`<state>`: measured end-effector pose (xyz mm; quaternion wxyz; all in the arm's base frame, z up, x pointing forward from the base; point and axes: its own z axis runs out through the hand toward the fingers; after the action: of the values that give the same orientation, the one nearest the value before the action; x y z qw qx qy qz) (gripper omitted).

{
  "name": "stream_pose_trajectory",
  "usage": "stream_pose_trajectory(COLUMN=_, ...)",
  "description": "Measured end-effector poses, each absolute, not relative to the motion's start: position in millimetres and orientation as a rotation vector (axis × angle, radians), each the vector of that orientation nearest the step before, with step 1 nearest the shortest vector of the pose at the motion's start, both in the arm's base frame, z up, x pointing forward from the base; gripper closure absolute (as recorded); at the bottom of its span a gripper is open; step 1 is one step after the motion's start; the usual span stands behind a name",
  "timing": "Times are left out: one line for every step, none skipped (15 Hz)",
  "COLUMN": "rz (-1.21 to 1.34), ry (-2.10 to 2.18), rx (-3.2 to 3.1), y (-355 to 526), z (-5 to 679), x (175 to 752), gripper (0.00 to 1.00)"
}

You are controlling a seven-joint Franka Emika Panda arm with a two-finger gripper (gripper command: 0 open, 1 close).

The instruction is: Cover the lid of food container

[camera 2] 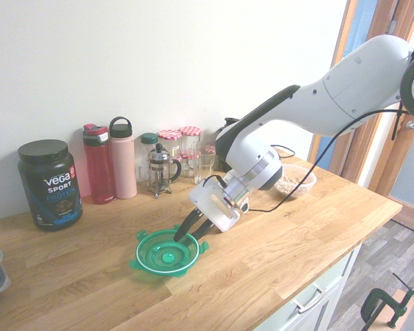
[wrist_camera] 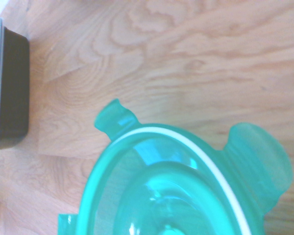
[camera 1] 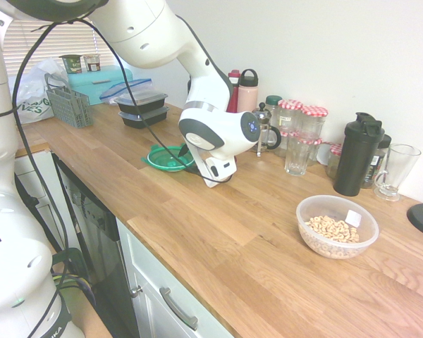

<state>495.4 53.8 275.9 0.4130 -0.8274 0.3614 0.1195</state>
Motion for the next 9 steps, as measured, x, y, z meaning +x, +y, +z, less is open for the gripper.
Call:
stream_pose_trajectory(rz=0.303, ry=0.909, rx=-2.084, y=52.7, z=275.0, x=494.6, gripper=1.00)
stream_pose_trajectory(rz=0.304, ry=0.910, rx=-2.086, y=52.0, z=274.2, x=493.9, gripper=1.00)
stream_pose_trajectory(rz=0.305, ry=0.909, rx=-2.088, y=51.8, z=274.0, x=493.7, gripper=1.00)
stream_pose_trajectory(rz=0.304, ry=0.908, rx=-2.089, y=51.8, z=274.0, x=493.7, gripper=1.00)
stream_pose_trajectory(rz=0.305, ry=0.907, rx=-2.090, y=51.8, z=274.0, x=493.6, gripper=1.00)
stream_pose_trajectory(rz=0.305, ry=0.906, rx=-2.091, y=51.8, z=274.0, x=493.6, gripper=1.00)
stream_pose_trajectory(rz=0.305, ry=0.905, rx=-2.094, y=51.8, z=274.0, x=493.6, gripper=1.00)
stream_pose_trajectory(rz=0.305, ry=0.902, rx=-2.097, y=51.7, z=274.0, x=493.5, gripper=1.00)
stream_pose_trajectory(rz=0.306, ry=0.897, rx=-2.105, y=51.6, z=274.1, x=493.3, gripper=1.00)
